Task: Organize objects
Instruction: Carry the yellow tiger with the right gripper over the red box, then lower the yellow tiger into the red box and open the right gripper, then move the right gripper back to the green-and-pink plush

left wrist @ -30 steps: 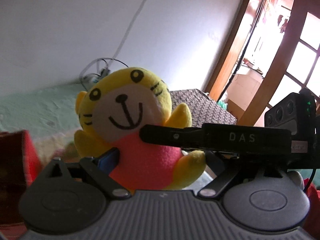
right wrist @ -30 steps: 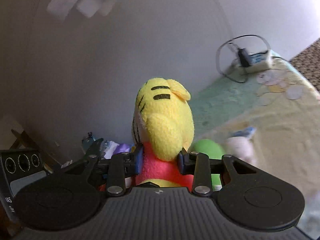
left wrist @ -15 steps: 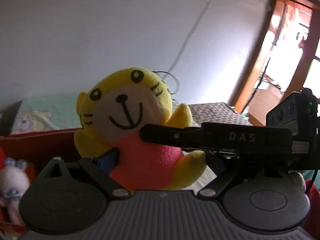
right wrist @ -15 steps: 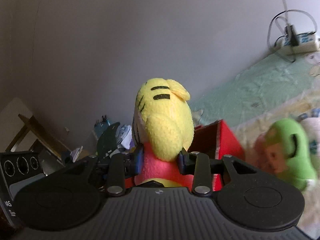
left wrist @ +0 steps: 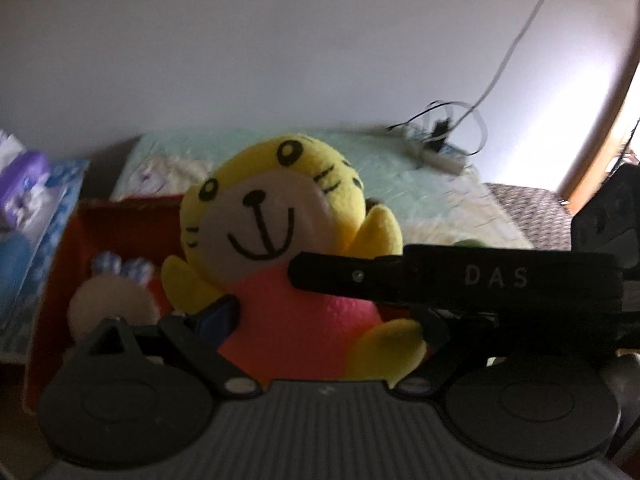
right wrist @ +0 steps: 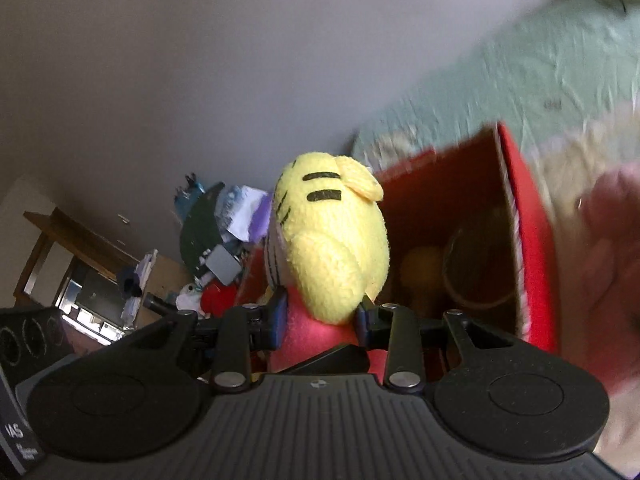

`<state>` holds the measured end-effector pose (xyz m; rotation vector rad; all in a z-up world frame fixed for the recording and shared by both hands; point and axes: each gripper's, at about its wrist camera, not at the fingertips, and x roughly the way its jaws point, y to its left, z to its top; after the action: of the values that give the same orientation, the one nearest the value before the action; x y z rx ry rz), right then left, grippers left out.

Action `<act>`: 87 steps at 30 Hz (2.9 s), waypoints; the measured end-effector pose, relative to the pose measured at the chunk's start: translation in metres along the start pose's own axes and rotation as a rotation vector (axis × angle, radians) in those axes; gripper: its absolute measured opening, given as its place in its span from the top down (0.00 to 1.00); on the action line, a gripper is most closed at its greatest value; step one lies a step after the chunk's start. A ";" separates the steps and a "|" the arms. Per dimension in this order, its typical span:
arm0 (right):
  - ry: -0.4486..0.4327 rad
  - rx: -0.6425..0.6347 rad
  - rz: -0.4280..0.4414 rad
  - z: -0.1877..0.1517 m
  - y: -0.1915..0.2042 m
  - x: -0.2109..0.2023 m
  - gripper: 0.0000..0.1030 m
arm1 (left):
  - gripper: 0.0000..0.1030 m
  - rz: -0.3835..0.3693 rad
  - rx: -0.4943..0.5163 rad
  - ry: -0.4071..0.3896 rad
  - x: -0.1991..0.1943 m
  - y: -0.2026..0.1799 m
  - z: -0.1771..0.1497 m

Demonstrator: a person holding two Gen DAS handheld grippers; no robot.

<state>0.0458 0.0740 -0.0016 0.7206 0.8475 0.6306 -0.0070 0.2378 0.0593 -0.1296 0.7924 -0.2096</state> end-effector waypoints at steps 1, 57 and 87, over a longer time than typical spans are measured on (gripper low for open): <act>0.012 0.005 -0.005 -0.001 0.000 0.003 0.65 | 0.11 0.013 -0.008 0.015 0.006 0.006 -0.001; 0.011 -0.105 -0.242 -0.005 0.026 0.007 0.64 | 0.14 0.125 -0.008 0.156 0.030 0.047 -0.017; -0.123 -0.258 -0.360 -0.023 0.027 -0.075 0.63 | 0.10 0.278 0.116 0.102 0.012 -0.017 -0.008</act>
<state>-0.0175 0.0419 0.0408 0.3562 0.7417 0.3593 -0.0063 0.2181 0.0489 0.1019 0.8885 0.0017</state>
